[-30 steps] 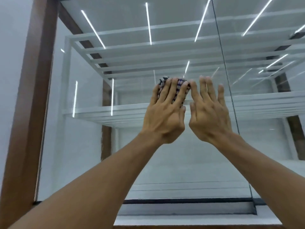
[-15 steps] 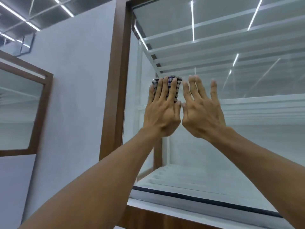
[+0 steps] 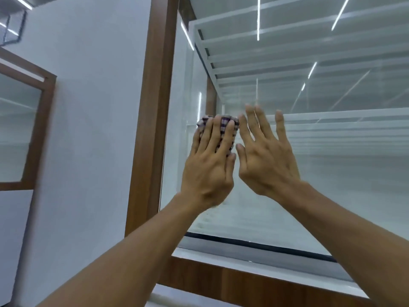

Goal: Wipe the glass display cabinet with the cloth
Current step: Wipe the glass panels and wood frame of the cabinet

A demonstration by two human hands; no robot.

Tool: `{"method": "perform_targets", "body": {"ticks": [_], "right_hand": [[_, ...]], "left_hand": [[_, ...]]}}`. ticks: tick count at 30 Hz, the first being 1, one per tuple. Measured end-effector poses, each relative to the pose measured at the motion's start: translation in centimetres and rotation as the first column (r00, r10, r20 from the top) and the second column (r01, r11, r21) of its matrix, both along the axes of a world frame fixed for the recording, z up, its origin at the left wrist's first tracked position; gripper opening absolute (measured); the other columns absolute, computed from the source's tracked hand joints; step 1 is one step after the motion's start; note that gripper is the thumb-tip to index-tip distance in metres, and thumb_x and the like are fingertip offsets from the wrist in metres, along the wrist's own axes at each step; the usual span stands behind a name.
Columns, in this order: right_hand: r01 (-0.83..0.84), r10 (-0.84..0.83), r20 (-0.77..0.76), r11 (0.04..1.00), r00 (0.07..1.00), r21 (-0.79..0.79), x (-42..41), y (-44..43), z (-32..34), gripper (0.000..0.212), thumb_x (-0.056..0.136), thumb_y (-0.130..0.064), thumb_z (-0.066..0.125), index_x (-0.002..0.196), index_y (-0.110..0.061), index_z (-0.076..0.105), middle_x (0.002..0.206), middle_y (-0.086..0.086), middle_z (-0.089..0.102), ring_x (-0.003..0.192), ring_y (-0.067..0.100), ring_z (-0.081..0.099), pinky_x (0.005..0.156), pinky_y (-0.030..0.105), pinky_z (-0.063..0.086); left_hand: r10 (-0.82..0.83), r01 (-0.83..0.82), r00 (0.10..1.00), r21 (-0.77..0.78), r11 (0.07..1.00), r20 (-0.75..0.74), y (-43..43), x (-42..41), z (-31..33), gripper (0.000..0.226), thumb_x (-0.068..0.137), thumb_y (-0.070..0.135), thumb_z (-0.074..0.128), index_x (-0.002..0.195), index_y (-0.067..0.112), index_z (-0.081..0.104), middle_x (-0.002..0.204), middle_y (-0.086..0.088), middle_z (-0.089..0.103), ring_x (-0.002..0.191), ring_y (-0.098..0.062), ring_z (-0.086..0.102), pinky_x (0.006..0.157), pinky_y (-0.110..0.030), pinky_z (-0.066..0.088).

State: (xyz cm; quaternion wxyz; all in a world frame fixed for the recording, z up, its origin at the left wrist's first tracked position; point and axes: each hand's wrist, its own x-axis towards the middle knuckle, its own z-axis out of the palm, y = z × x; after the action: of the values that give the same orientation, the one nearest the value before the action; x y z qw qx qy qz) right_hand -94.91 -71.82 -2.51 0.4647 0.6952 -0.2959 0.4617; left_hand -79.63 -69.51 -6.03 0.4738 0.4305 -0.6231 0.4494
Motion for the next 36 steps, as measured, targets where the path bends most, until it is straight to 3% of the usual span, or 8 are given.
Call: {"method": "perform_targets", "body": {"ticks": [4, 8, 13, 18, 23, 26, 29, 36], "right_hand": [[0.001, 0.0, 0.031, 1.0, 1.0, -0.03, -2.1, -0.2, 0.1, 0.062, 0.105, -0.036, 0.019, 0.161, -0.009, 0.019, 0.17, 0.013, 0.009, 0.158, 0.027, 0.003, 0.127, 0.058, 0.003], [0.053, -0.052, 0.108, 0.999, 0.993, -0.008, -7.8, -0.6, 0.1, 0.063, 0.105, -0.038, 0.019, 0.162, -0.014, 0.016, 0.171, 0.012, 0.005, 0.159, 0.027, 0.0, 0.126, 0.058, 0.0], [0.032, -0.03, 0.113, 0.999, 0.993, -0.011, -12.5, -0.6, 0.7, 0.061, 0.105, -0.037, 0.022, 0.162, -0.018, 0.018, 0.171, 0.012, 0.005, 0.159, 0.024, 0.001, 0.127, 0.055, 0.0], [0.113, -0.115, 0.237, 0.993, 0.965, 0.025, -19.0, -0.8, 0.7, 0.064, 0.102, -0.038, 0.02, 0.163, -0.019, 0.015, 0.171, 0.014, 0.004, 0.159, 0.025, -0.002, 0.126, 0.059, 0.0], [0.236, -0.232, 0.247, 0.972, 0.941, 0.016, -24.8, -0.4, 0.2, 0.064, 0.103, -0.045, 0.02, 0.163, -0.024, 0.014, 0.17, 0.017, 0.001, 0.158, 0.029, -0.006, 0.124, 0.064, -0.001], [0.253, -0.251, 0.27, 0.967, 0.93, 0.029, -27.1, -0.2, -0.9, 0.065, 0.102, -0.042, 0.023, 0.163, -0.021, 0.012, 0.171, 0.015, -0.001, 0.158, 0.029, -0.006, 0.123, 0.065, -0.001], [0.145, -0.146, 0.273, 0.989, 0.951, 0.023, -29.7, 0.0, -1.9, 0.068, 0.101, -0.03, 0.026, 0.163, -0.009, 0.008, 0.171, 0.013, -0.003, 0.158, 0.026, -0.006, 0.126, 0.058, 0.002], [-0.16, 0.152, 0.439, 0.987, 0.886, -0.018, -31.3, -0.4, -3.1, 0.06, 0.102, -0.017, 0.026, 0.159, 0.0, 0.017, 0.169, 0.015, 0.013, 0.159, 0.022, 0.004, 0.13, 0.04, 0.004]], "left_hand": [[-0.004, 0.004, 0.986, -0.002, 1.0, -0.166, 0.1, -3.4, 3.4, 0.062, 0.103, 0.038, 0.013, 0.159, 0.022, -0.006, 0.173, -0.008, -0.006, 0.159, -0.019, -0.012, 0.128, -0.038, -0.014], [0.0, -0.002, 0.997, 0.025, 1.0, 0.078, 0.0, -6.6, 0.4, 0.063, 0.106, 0.036, 0.017, 0.165, 0.018, 0.003, 0.173, -0.008, -0.007, 0.159, -0.021, -0.013, 0.129, -0.042, -0.008], [-0.006, 0.01, 0.996, 0.042, 0.999, -0.089, -0.3, -11.8, 5.3, 0.064, 0.104, 0.038, 0.014, 0.164, 0.02, -0.003, 0.172, -0.009, -0.011, 0.158, -0.021, -0.016, 0.127, -0.04, -0.016], [-0.006, -0.004, 0.984, 0.051, 0.999, 0.178, -0.7, -16.8, 1.8, 0.065, 0.105, 0.037, 0.017, 0.165, 0.02, 0.0, 0.172, -0.011, -0.01, 0.158, -0.023, -0.016, 0.128, -0.045, -0.01], [-0.051, 0.051, 0.999, 0.031, 0.998, 0.003, -1.0, -21.4, 4.6, 0.065, 0.106, 0.036, 0.022, 0.165, 0.019, -0.001, 0.172, -0.011, -0.011, 0.158, -0.024, -0.015, 0.127, -0.044, -0.014], [-0.091, 0.084, 0.984, 0.049, 0.995, 0.155, -1.2, -27.0, 3.0, 0.065, 0.107, 0.036, 0.019, 0.165, 0.016, -0.002, 0.171, -0.012, -0.015, 0.158, -0.025, -0.019, 0.128, -0.048, -0.009], [-0.053, 0.039, 0.952, 0.053, 0.998, 0.301, -1.7, -28.1, 1.5, 0.064, 0.107, 0.035, 0.02, 0.165, 0.017, 0.0, 0.171, -0.012, -0.012, 0.158, -0.025, -0.017, 0.129, -0.048, -0.006], [-0.075, 0.057, 0.963, 0.075, 0.996, 0.258, -2.0, -33.5, 2.8, 0.064, 0.109, 0.034, 0.017, 0.164, 0.012, -0.007, 0.17, -0.013, -0.017, 0.157, -0.026, -0.022, 0.128, -0.049, -0.006]]}}
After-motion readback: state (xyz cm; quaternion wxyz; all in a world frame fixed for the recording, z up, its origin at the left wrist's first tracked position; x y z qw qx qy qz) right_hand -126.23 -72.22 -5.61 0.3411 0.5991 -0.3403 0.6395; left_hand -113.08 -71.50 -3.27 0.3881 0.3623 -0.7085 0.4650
